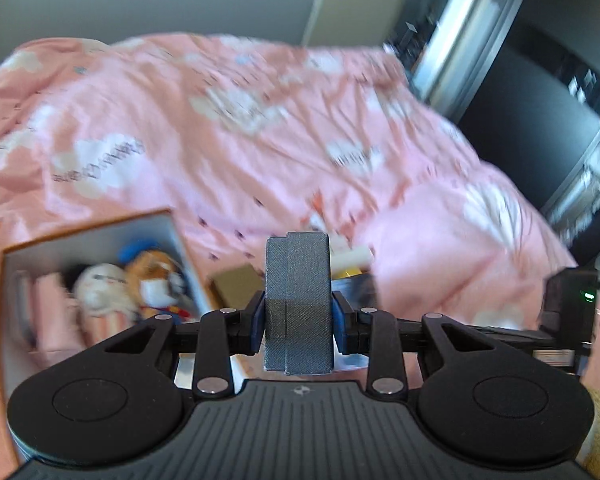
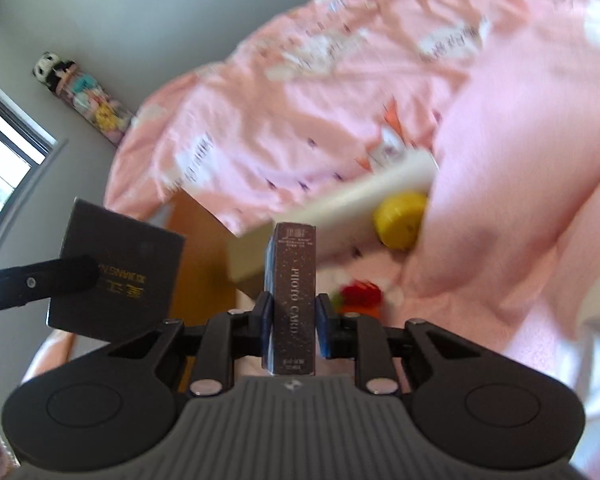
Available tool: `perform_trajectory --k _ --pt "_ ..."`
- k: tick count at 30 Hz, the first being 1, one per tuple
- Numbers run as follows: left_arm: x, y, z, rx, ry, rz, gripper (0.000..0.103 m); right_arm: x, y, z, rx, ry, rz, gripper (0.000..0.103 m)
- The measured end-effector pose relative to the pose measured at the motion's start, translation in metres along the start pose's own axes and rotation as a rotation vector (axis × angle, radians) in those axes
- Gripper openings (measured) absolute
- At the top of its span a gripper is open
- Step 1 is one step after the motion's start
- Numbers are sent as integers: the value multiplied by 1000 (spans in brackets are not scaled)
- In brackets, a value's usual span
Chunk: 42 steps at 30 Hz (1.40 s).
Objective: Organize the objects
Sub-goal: 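Carry the grey box and photo card over the box with both grippers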
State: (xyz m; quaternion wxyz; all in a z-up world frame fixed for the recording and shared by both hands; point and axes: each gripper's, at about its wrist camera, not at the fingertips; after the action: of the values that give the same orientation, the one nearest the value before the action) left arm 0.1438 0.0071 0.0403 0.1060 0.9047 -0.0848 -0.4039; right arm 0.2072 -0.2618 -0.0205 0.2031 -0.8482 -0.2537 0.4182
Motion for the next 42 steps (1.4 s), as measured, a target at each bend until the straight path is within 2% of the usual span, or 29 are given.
perform_trajectory --k 5,9,13,15,19,22,29,42 --pt "-23 -44 8 -102 43 -69 37 -16 -56 -11 -75 33 -95 24" --pt "-22 -80 29 -183 6 -118 37 -3 -105 -7 -164 -41 -142 24" --pt "-7 -109 53 -254 -53 -172 37 31 -144 9 -266 -137 -44 24" --pt "-1 -117 62 -254 -76 -204 37 51 -155 19 -305 -186 17 24" --pt "8 -131 76 -281 -110 -199 37 86 -167 33 -368 -262 106 24" --pt "9 -131 83 -258 -110 -222 37 106 -173 41 -402 -296 165 24" --pt "9 -130 89 -236 -103 -239 37 126 -187 51 -504 -320 253 24" --pt "7 -135 90 -251 -90 -209 37 136 -192 54 -555 -337 333 23"
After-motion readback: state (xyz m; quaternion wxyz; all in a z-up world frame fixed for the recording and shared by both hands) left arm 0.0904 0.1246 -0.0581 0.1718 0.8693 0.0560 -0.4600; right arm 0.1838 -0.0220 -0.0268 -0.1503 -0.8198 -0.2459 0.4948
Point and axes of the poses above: each gripper's, at about its wrist camera, not at the fingertips, and x roughly the way its jaws point, y to its right, z to its underside, and after that the axes turned 1 degree about y, right-handed
